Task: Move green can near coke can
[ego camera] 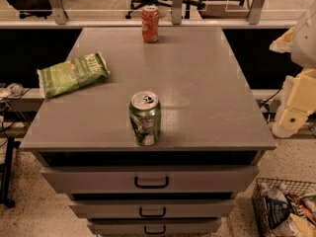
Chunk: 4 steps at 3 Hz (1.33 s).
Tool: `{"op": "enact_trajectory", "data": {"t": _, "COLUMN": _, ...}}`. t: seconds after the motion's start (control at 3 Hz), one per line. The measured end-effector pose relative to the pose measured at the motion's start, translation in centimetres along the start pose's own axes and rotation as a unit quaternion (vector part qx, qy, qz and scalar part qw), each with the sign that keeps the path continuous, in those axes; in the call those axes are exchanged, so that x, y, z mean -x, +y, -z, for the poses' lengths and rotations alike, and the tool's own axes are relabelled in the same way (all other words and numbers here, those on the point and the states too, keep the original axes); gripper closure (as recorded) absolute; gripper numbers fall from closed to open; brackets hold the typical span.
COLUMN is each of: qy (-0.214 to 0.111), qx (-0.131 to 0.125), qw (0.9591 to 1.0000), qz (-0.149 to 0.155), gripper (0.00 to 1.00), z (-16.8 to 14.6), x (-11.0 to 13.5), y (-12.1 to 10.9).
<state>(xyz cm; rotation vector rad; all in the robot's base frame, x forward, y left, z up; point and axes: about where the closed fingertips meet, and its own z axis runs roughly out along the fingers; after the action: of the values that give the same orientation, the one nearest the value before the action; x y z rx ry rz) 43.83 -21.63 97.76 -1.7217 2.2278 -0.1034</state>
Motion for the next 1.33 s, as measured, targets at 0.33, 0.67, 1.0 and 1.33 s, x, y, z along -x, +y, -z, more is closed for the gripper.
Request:
{"op": "enact_trajectory", "data": {"t": 0.33, "qy": -0.003, "qx": -0.001, "qw": 1.0, "qz": 0.001, "gripper": 0.0, "z": 0.0, "x": 0.1, "y": 0.0}}
{"op": "enact_trajectory", "data": {"t": 0.67, "qy": -0.045, "qx": 0.014, "qw": 0.9989, "qz": 0.001, "gripper": 0.0, "z": -1.6, "x": 1.2, "y": -0.1}}
{"op": "enact_trajectory", "data": {"t": 1.0, "qy": -0.142, "qx": 0.059, "qw": 0.988, "qz": 0.012, "gripper": 0.0, "z": -6.0, "x": 4.5, "y": 0.3}}
{"op": "enact_trajectory", "data": {"t": 1.33, "qy": -0.231, "qx": 0.091, "qw": 0.9687, "qz": 0.013, "gripper": 0.0, "z": -9.2, "x": 7.5, "y": 1.2}}
